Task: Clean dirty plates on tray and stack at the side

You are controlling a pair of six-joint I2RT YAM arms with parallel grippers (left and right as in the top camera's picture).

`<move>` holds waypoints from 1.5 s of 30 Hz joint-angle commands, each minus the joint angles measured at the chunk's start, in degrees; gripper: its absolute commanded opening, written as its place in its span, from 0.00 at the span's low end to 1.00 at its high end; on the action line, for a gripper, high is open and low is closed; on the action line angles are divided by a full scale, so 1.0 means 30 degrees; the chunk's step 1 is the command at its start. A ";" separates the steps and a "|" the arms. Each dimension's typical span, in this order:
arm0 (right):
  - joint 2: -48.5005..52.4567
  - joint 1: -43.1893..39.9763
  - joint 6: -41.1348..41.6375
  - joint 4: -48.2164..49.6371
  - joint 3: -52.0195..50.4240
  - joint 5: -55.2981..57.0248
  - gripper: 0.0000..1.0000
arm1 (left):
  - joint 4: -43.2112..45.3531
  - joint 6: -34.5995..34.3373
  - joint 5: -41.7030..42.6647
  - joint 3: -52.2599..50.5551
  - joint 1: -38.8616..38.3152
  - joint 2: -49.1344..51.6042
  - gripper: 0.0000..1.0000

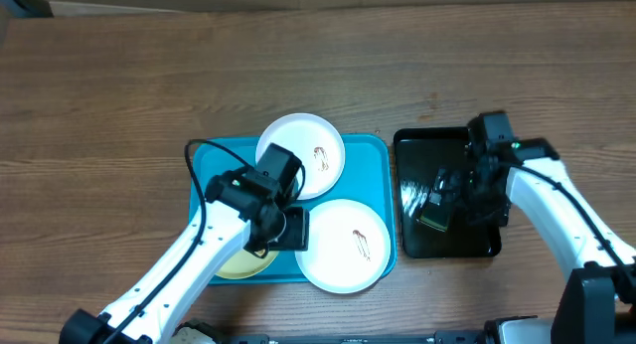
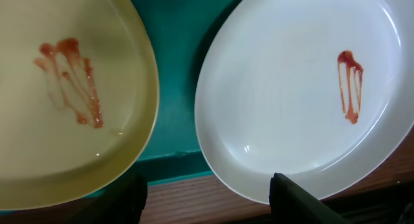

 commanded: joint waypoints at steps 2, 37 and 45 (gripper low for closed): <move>-0.0197 -0.0117 0.1297 0.1610 -0.1894 0.0204 0.93 | 0.1020 -0.2018 -0.0095 -0.1581 -0.0787 -0.0095 0.62; -0.0189 -0.0109 0.1304 0.1967 -0.2492 0.0131 1.00 | 0.4823 -0.6885 -0.2616 -0.4299 -0.3228 -0.0073 0.29; -0.0197 -0.0109 0.1311 0.1545 -0.2506 0.0051 1.00 | 0.6324 -0.6951 -0.2608 -0.5523 -0.3228 -0.0073 0.26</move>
